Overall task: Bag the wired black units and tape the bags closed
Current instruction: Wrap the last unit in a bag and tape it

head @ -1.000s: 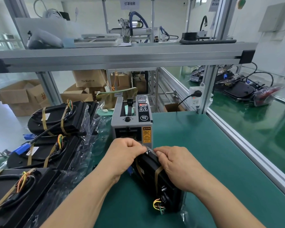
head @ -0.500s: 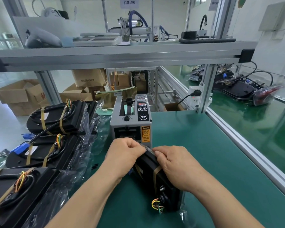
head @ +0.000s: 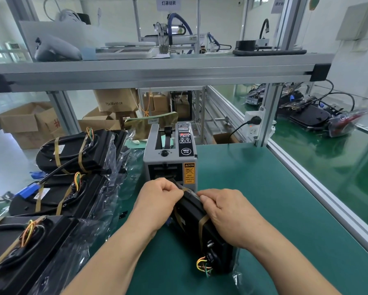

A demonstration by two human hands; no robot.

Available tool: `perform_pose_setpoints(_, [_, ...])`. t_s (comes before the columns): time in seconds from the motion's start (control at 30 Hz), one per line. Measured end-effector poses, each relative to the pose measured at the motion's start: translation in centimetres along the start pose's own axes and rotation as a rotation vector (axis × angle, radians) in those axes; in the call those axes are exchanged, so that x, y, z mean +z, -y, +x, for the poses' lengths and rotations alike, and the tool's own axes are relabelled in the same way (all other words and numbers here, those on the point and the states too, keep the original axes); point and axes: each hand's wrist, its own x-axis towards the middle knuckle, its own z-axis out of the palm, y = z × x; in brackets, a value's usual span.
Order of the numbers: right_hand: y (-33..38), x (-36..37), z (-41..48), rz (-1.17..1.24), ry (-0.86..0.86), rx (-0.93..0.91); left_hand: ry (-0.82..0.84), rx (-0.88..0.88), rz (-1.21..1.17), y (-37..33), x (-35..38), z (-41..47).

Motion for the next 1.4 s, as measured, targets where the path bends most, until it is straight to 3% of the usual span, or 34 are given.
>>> perform_pose_setpoints(0.47, [0.0, 0.6, 0.1, -0.023, -0.091, -0.094, -0.001, -0.001, -0.048, -0.3, 0.1, 0.2])
perform_pose_setpoints(0.97, [-0.6, 0.2, 0.2, -0.028, -0.03, -0.097, 0.251, 0.062, 0.062, -0.9, -1.7, 1.2])
perform_pose_setpoints(1.4, [-0.5, 0.0, 0.0, 0.182, 0.046, 0.067, 0.34, -0.025, 0.036, -1.9, -2.3, 1.6])
